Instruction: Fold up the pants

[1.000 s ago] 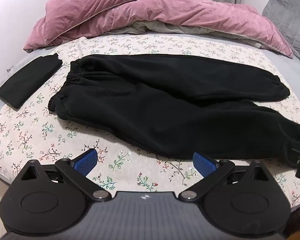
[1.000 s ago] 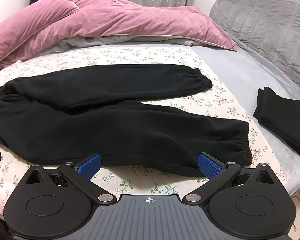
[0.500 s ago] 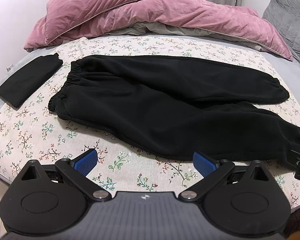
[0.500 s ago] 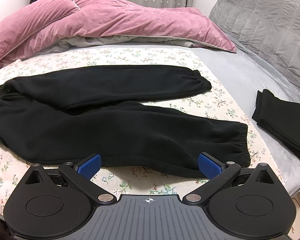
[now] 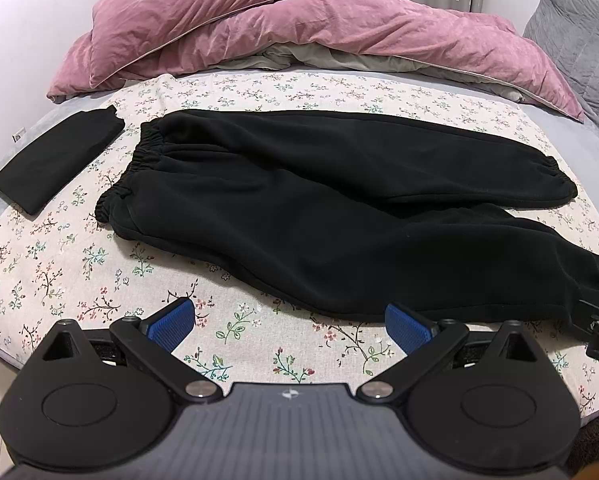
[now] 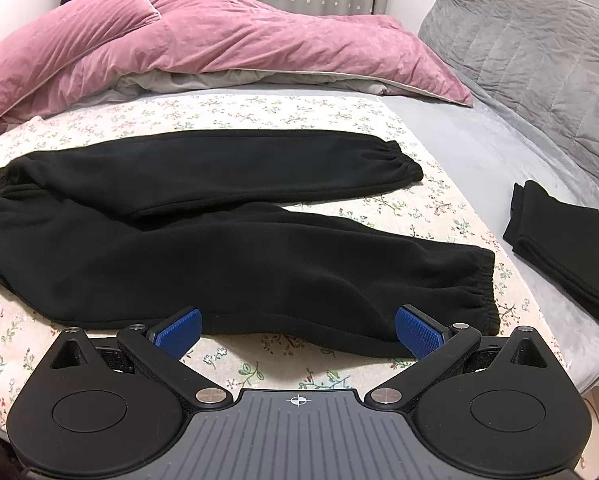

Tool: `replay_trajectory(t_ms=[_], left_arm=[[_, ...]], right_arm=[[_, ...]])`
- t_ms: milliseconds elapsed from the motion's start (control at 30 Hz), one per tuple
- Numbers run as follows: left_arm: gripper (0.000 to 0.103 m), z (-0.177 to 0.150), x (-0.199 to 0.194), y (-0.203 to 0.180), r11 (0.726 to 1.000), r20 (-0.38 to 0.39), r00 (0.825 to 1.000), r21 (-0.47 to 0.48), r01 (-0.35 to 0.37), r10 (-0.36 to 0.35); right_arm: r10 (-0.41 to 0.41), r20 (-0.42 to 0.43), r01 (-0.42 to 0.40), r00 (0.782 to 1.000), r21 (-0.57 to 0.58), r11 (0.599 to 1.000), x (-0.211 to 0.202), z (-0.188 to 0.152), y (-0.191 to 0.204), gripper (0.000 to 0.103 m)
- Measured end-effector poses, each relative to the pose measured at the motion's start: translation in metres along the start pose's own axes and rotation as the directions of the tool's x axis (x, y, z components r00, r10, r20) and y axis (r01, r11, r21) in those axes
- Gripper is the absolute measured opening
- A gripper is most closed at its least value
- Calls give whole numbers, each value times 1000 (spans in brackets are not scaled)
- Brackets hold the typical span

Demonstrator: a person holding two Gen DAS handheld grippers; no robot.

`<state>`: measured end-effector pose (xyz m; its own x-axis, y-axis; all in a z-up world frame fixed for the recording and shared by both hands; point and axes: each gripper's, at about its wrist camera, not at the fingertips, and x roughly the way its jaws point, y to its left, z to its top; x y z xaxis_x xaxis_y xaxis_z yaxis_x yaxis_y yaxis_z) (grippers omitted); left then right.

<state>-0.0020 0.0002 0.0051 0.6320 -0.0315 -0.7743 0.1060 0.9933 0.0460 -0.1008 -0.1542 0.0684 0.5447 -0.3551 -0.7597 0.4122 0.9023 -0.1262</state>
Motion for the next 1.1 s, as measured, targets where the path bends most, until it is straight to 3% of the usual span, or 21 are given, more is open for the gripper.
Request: replay_trajectory(t_ms=[1100], left_arm=[[103, 0, 2, -2, 1000, -8, 1000, -1, 4, -4]], right_arm=[[-4, -5, 4, 1000, -13, 1000, 1, 1, 8, 103]])
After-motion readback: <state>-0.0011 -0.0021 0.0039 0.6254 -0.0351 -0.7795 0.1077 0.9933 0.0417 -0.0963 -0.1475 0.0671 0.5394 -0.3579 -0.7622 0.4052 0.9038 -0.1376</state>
